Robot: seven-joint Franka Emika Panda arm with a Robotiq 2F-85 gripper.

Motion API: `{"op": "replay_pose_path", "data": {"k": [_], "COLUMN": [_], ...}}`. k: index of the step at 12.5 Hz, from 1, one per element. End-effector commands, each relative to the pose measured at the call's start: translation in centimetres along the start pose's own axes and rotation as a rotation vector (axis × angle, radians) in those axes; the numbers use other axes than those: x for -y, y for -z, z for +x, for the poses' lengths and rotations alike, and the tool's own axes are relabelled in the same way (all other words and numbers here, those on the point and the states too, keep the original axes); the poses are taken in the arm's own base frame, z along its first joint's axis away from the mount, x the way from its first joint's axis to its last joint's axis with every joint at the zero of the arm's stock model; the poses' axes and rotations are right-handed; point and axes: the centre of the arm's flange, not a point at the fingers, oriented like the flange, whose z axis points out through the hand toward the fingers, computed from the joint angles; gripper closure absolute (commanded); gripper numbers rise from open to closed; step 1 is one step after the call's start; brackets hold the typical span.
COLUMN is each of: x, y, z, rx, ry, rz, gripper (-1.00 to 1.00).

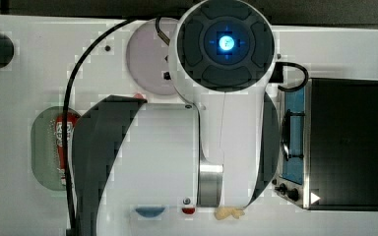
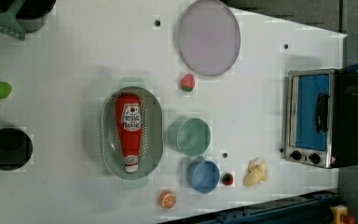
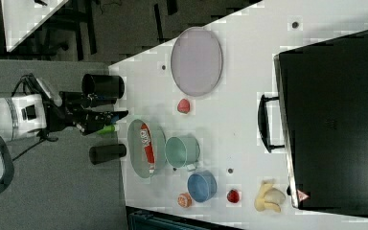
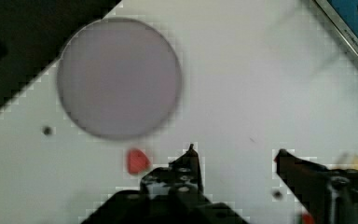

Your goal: Pick ketchup from strainer and place it on the table

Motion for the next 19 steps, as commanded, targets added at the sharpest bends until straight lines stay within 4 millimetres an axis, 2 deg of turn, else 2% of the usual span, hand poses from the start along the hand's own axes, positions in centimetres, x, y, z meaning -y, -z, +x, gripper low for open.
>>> {"op": "replay_pose_path", "data": {"k": [1, 3, 6, 12, 16, 19], "x": [-7.4, -4.9, 1.2, 12.6, 17.5, 19.5], "y": [2.5, 1.7, -0.4, -5.9, -11.3, -16.1], "z": [-5.0, -6.4, -10.5, -21.4, -28.4, -31.7], "rx": [0.064, 0.063, 0.047, 0.028, 0.089, 0.126], "ry": [-0.073, -0.019, 0.120, 0.418, 0.583, 0.631], "rz": [-0.069, -0.079, -0.091, -0.057, -0.017, 0.038], "gripper": [-0.59, -1.00, -1.00, -1.00, -1.00, -1.00]}}
